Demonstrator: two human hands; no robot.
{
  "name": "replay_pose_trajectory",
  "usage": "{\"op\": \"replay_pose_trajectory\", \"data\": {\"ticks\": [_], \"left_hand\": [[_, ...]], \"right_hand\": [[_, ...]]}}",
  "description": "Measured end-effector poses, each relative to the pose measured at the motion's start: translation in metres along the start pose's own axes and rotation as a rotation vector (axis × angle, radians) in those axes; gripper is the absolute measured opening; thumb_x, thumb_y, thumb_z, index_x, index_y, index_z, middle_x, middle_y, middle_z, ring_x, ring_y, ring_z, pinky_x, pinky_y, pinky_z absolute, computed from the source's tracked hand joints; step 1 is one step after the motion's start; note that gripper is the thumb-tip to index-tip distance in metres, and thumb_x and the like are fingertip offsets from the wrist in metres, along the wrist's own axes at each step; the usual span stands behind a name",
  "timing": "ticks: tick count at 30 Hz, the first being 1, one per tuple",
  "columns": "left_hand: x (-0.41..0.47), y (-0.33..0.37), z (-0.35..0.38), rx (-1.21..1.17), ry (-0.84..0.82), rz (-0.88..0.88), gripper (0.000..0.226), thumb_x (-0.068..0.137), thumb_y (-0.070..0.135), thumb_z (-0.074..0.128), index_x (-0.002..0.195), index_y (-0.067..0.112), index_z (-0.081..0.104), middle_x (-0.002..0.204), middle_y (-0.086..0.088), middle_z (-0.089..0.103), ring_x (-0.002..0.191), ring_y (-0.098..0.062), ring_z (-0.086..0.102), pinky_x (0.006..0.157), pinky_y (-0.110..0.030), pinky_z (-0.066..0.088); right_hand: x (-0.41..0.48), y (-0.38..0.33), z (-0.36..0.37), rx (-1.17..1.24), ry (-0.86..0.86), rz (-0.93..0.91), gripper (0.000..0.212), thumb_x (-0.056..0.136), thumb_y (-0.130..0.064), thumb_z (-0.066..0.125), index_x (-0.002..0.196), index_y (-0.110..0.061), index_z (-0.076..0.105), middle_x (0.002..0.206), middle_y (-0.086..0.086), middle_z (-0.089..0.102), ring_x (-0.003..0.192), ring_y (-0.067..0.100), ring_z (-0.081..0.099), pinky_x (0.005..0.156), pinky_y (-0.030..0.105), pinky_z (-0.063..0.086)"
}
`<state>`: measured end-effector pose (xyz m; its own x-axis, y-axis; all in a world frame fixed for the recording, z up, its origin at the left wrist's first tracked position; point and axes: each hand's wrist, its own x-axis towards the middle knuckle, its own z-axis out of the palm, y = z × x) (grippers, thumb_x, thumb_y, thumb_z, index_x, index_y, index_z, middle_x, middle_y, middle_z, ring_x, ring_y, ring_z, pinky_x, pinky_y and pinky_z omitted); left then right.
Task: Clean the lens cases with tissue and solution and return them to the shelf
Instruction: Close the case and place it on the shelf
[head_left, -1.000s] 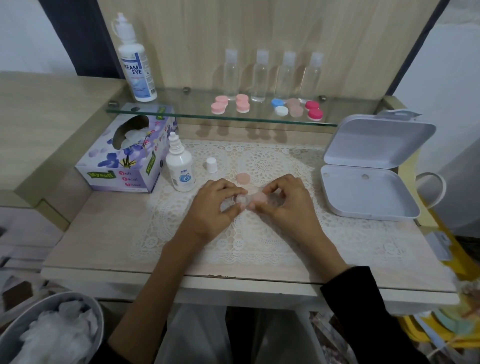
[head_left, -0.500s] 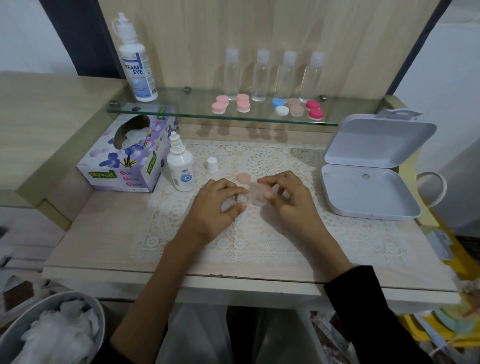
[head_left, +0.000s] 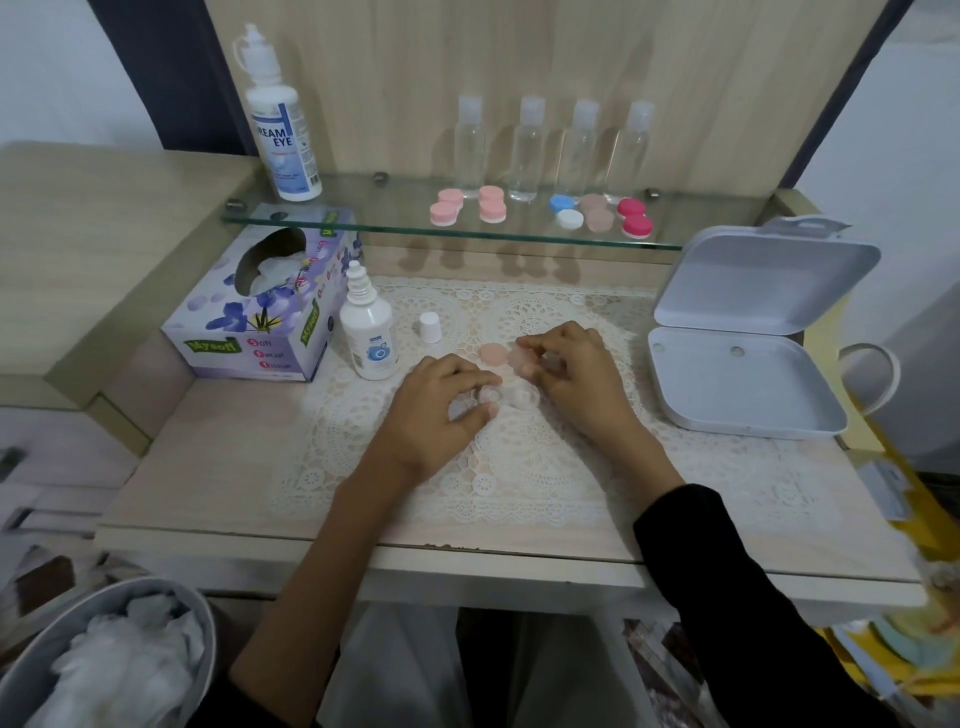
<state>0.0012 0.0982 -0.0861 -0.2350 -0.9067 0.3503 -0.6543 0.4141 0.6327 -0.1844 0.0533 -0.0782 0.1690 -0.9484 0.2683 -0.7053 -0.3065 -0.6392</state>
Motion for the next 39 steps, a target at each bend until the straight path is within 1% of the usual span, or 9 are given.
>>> {"op": "replay_pose_trajectory", "data": {"ticks": [5,9,14,17,20,23,25,29,39], "left_hand": [[0.000,0.000,0.000,0.001,-0.002,-0.003,0.051,0.078,0.053,0.047,0.111,0.021,0.069,0.102,0.007,0.061,0.098,-0.011,0.049,0.087,-0.009,0.028],[0.000,0.001,0.000,0.013,-0.004,0.001,0.051,0.078,0.053,0.047,0.111,0.022,0.069,0.103,0.006,0.061,0.099,-0.011,0.049,0.088,-0.012,0.030],[-0.001,0.002,0.000,0.051,0.032,0.032,0.049,0.081,0.049,0.048,0.112,0.017,0.068,0.101,0.006,0.059,0.096,-0.012,0.051,0.088,-0.030,0.040],[-0.003,0.002,0.000,0.116,0.063,0.034,0.054,0.081,0.048,0.048,0.120,0.015,0.063,0.111,0.003,0.058,0.105,-0.011,0.050,0.093,-0.033,0.042],[-0.005,0.002,0.000,0.142,0.040,-0.018,0.065,0.081,0.052,0.045,0.134,0.015,0.052,0.135,0.001,0.049,0.126,-0.012,0.041,0.106,-0.026,0.029],[-0.007,0.003,0.002,0.171,-0.003,-0.049,0.065,0.083,0.049,0.045,0.139,0.016,0.046,0.148,0.002,0.038,0.137,-0.013,0.030,0.109,-0.020,0.016],[-0.007,0.004,0.001,0.172,-0.018,-0.063,0.065,0.083,0.049,0.043,0.140,0.016,0.045,0.150,0.002,0.035,0.139,-0.013,0.027,0.113,-0.022,0.014],[-0.005,0.001,0.002,0.211,-0.056,-0.068,0.072,0.083,0.054,0.037,0.144,0.016,0.038,0.154,0.002,0.027,0.143,-0.008,0.015,0.115,-0.020,0.000],[-0.004,0.000,0.003,0.275,-0.120,-0.076,0.074,0.086,0.055,0.026,0.149,0.016,0.027,0.158,0.002,0.015,0.144,-0.005,0.006,0.116,-0.021,-0.004]], "right_hand": [[-0.010,-0.003,-0.007,0.187,0.052,0.009,0.027,0.087,-0.016,0.069,0.113,-0.023,0.069,0.096,-0.004,0.056,0.087,0.011,0.046,0.075,0.015,0.035],[-0.036,-0.011,-0.011,0.364,0.037,0.056,0.030,0.075,-0.021,0.080,0.102,-0.029,0.070,0.094,-0.007,0.057,0.087,0.011,0.049,0.076,0.022,0.038],[-0.038,-0.006,-0.007,0.189,0.006,0.019,0.038,0.070,-0.027,0.084,0.105,-0.020,0.074,0.093,-0.009,0.055,0.099,0.015,0.048,0.081,0.025,0.035],[-0.037,-0.004,-0.007,0.209,0.024,0.014,0.035,0.070,-0.026,0.084,0.103,-0.018,0.075,0.093,-0.008,0.056,0.100,0.018,0.050,0.082,0.028,0.038],[-0.039,-0.006,-0.007,0.250,0.051,0.015,0.033,0.069,-0.024,0.086,0.099,-0.019,0.075,0.091,-0.007,0.057,0.098,0.019,0.052,0.082,0.030,0.042],[-0.040,-0.008,-0.007,0.286,0.076,0.033,0.031,0.068,-0.022,0.086,0.098,-0.019,0.075,0.090,-0.005,0.058,0.094,0.021,0.053,0.081,0.034,0.046],[-0.042,-0.009,-0.008,0.332,0.098,0.053,0.029,0.068,-0.021,0.086,0.095,-0.018,0.076,0.089,-0.004,0.058,0.094,0.021,0.054,0.080,0.032,0.046],[-0.046,-0.010,-0.013,0.347,0.139,0.072,0.029,0.069,-0.022,0.086,0.095,-0.017,0.076,0.092,0.000,0.060,0.092,0.015,0.054,0.071,0.011,0.039],[-0.062,-0.013,-0.067,0.237,0.304,-0.005,0.028,0.070,-0.039,0.079,0.094,-0.026,0.072,0.092,-0.005,0.065,0.078,0.004,0.056,0.061,0.016,0.044]]}}
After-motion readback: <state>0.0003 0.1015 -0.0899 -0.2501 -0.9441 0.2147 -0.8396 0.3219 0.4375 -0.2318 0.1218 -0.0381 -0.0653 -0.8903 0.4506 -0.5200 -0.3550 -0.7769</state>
